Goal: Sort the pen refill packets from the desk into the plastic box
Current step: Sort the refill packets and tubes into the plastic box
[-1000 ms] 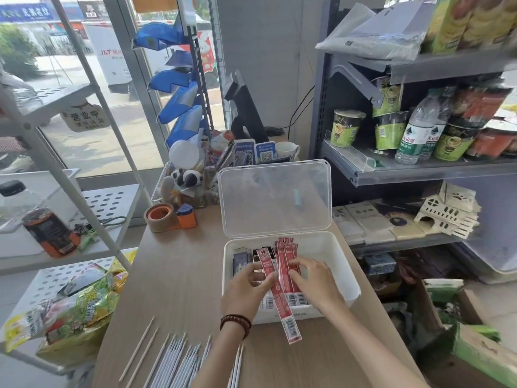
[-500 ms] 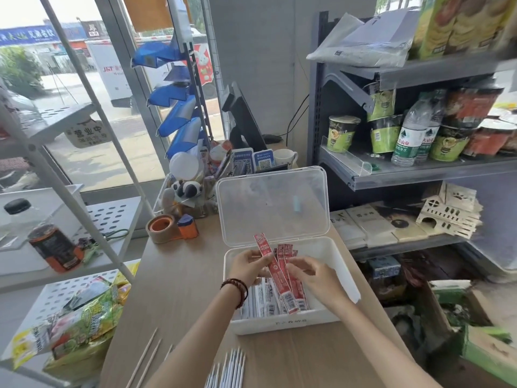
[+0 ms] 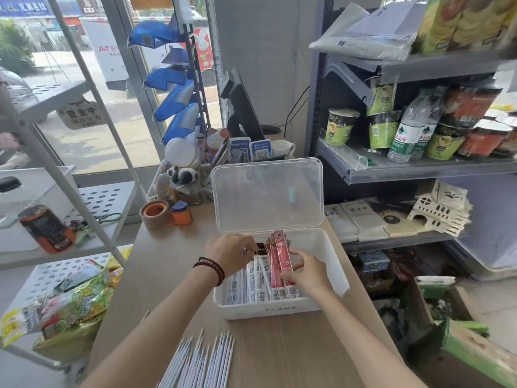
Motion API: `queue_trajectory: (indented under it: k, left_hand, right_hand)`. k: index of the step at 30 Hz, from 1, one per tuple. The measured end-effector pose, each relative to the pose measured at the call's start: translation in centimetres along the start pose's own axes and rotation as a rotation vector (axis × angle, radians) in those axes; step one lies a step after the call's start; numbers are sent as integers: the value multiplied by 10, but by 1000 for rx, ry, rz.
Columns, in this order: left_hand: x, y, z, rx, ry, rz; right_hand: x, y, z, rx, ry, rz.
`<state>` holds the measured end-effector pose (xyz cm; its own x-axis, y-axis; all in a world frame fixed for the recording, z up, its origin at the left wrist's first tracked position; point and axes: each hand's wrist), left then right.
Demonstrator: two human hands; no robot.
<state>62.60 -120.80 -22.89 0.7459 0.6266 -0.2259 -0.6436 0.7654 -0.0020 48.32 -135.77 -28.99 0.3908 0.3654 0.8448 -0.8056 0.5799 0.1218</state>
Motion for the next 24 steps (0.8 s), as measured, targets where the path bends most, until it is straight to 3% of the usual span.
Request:
queue_trajectory:
  k: [4, 8, 11, 15, 20, 24]
  left_hand:
    - [14, 15, -6, -129, -36, 12]
    - [29, 35, -1, -264, 103, 53]
    - [53, 60, 0, -333, 112, 100]
    - [90, 101, -6, -312, 47, 184]
    - [128, 156, -17, -246, 7, 367]
    - [148, 193, -29, -145, 1, 538]
  right_hand:
    - [-6, -2, -11, -23, 210, 10]
    - [0, 1, -3, 69, 227, 22]
    - [9, 7, 4, 40, 373, 53]
    - [36, 23, -1, -4, 476, 195]
    - [71, 56, -32, 12, 309, 324]
    - [79, 94, -69, 153, 243, 462]
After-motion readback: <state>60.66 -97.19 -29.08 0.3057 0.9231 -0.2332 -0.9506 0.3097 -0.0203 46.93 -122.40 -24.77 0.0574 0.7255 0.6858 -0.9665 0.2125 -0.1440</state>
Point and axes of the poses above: each hand's wrist, its own y-axis away from the middle knuckle, its own z-axis out of the back of the hand, x = y × z, and after that the axes turned 5 degrees about z, right-handed
